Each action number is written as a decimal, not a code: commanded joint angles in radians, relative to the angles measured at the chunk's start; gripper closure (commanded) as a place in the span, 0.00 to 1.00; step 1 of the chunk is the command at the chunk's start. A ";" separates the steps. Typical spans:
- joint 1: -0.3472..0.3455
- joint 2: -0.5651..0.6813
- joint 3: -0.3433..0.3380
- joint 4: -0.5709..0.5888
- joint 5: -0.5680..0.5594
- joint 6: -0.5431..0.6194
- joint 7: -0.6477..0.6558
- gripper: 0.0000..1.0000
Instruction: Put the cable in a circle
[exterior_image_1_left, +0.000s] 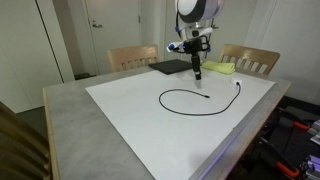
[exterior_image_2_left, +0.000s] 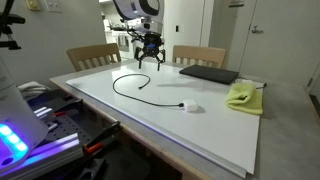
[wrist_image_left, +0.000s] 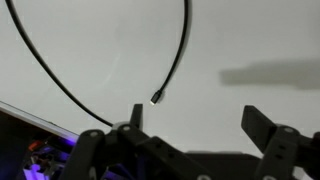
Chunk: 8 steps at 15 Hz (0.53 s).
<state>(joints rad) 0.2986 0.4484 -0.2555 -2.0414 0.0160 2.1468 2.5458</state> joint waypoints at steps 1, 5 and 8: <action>-0.109 -0.019 0.089 -0.009 -0.076 -0.013 -0.173 0.00; -0.156 -0.032 0.093 -0.051 -0.205 0.038 -0.355 0.00; -0.160 -0.001 0.091 -0.016 -0.233 0.017 -0.358 0.00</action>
<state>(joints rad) 0.1573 0.4481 -0.1844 -2.0593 -0.2097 2.1672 2.1776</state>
